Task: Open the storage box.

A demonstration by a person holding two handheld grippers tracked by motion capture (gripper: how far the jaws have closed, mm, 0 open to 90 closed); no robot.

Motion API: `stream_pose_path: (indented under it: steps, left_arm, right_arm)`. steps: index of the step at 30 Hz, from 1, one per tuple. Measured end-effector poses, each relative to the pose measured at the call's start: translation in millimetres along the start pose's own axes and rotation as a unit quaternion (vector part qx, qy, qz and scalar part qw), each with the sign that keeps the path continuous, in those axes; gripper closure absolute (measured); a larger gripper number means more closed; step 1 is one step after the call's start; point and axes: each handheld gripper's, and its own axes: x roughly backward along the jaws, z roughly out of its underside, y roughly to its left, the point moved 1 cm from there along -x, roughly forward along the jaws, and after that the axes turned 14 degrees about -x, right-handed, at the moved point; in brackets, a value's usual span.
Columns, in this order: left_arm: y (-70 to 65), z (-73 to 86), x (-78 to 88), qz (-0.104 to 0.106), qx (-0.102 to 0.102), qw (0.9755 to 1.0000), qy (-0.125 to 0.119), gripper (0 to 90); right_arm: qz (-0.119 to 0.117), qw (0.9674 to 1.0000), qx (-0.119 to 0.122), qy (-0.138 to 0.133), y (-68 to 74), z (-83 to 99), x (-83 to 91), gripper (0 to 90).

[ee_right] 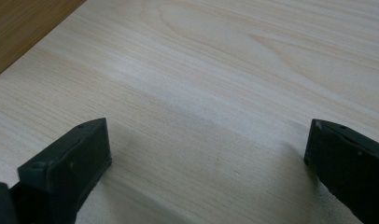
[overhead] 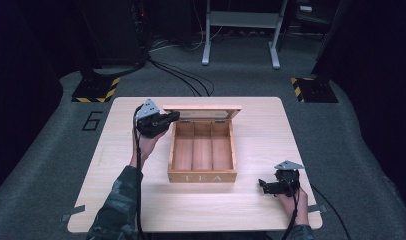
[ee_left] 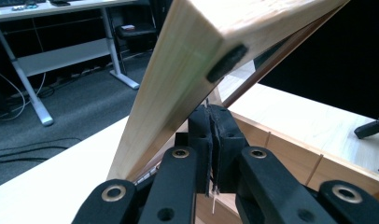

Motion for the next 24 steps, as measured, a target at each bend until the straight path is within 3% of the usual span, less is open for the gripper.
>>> stream_pose_path:
  steps: [24]
  left_arm:
    - [2.5,-3.6,-1.9,-0.001,0.001,1.0000,0.000,87.2]
  right_arm:
    - [0.000,1.0000,0.000,0.000,0.0,0.0,0.0,0.0]
